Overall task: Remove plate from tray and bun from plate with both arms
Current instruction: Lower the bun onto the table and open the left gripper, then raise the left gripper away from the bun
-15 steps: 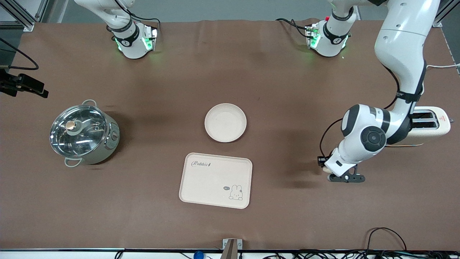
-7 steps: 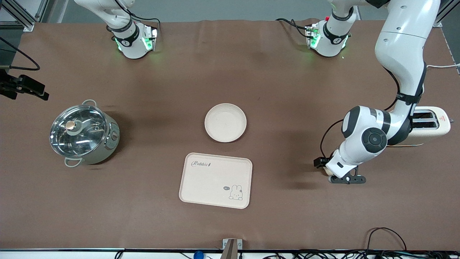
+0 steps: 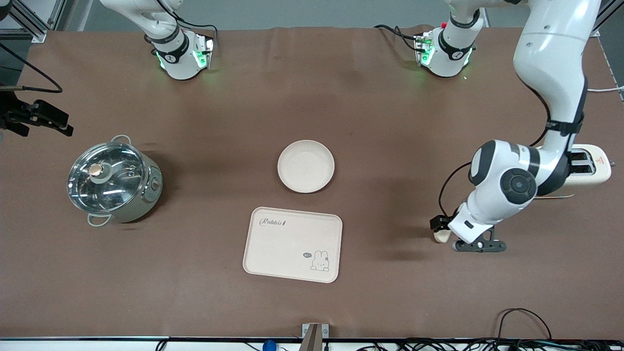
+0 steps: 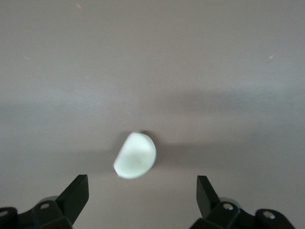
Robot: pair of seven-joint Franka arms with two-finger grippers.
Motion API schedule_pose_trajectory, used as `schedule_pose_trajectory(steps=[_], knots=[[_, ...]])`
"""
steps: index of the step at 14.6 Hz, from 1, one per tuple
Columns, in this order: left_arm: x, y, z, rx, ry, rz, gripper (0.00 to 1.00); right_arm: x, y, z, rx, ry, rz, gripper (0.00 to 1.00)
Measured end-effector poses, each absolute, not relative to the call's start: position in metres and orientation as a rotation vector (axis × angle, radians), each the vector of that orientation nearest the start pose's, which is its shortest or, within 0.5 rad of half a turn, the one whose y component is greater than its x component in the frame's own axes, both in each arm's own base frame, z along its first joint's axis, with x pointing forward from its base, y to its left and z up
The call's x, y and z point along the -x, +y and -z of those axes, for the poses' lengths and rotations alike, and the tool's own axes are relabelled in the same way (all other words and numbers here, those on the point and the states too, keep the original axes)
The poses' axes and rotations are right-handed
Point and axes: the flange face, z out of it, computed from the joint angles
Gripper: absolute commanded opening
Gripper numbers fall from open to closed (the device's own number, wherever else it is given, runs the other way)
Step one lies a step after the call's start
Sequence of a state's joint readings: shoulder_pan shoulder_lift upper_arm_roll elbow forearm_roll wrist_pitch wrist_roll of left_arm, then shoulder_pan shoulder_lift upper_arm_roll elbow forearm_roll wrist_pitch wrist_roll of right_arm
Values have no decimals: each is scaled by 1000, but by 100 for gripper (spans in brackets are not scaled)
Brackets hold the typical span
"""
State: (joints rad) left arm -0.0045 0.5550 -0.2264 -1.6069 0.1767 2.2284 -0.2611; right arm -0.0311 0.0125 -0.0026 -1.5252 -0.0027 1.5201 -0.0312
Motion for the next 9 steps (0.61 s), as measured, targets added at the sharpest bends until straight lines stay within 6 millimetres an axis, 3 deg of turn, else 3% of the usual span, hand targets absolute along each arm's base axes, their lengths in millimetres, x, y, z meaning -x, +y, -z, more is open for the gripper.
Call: schedule_pose_trajectory(steps=[3, 6, 9], knots=[[-672, -133, -419, 3095, 45, 125, 100, -554, -16, -636, 3160, -9, -20, 100], [-640, -124, -512, 3082, 29, 67, 100, -554, -10, -638, 3167, -28, -8, 100], [-609, -88, -585, 3123, 48, 104, 100, -554, -9, -646, 3167, -31, 22, 100]])
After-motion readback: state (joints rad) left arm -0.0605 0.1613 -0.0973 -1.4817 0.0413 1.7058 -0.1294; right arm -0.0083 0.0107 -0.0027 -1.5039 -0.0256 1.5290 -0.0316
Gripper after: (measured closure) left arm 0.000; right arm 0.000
